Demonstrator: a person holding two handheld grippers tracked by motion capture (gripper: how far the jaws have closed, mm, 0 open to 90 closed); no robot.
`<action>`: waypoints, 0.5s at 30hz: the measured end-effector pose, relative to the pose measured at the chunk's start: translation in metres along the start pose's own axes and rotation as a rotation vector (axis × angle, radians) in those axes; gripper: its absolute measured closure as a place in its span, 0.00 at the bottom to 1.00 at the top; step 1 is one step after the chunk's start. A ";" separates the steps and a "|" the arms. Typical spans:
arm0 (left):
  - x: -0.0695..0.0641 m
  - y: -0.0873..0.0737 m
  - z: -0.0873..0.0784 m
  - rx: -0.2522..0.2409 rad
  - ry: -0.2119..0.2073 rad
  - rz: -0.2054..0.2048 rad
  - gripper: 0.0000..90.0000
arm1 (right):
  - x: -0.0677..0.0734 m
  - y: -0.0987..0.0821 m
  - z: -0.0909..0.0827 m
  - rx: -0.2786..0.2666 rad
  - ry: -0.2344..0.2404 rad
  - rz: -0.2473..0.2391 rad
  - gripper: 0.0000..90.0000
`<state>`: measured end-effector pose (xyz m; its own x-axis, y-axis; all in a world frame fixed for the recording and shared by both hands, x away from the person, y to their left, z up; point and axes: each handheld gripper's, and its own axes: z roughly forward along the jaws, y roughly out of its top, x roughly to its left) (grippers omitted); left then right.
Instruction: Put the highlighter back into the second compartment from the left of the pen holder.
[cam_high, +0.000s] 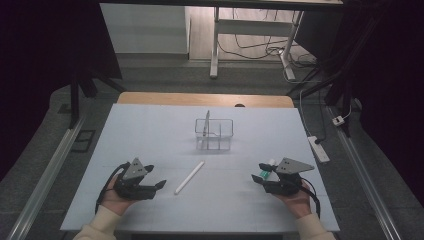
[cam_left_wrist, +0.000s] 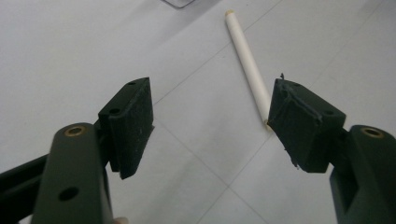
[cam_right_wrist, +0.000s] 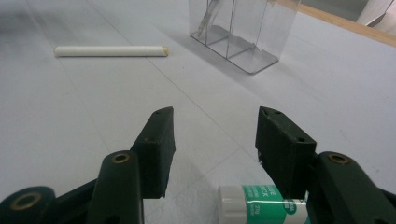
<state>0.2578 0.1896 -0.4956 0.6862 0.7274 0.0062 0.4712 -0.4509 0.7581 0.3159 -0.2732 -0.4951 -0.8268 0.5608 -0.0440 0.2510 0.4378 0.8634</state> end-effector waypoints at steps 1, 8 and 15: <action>0.000 0.002 0.001 0.001 -0.005 -0.006 0.34 | 0.000 0.000 0.000 0.001 -0.001 -0.001 0.51; -0.003 0.019 0.008 0.020 -0.049 -0.018 0.34 | -0.001 -0.001 -0.001 0.007 -0.005 0.002 0.51; -0.005 0.031 0.019 0.049 -0.065 -0.022 0.34 | -0.003 -0.001 -0.003 0.005 -0.016 0.004 0.51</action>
<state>0.2801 0.1621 -0.4846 0.7090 0.7031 -0.0540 0.5123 -0.4610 0.7246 0.3164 -0.2772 -0.4948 -0.8176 0.5737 -0.0486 0.2568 0.4389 0.8611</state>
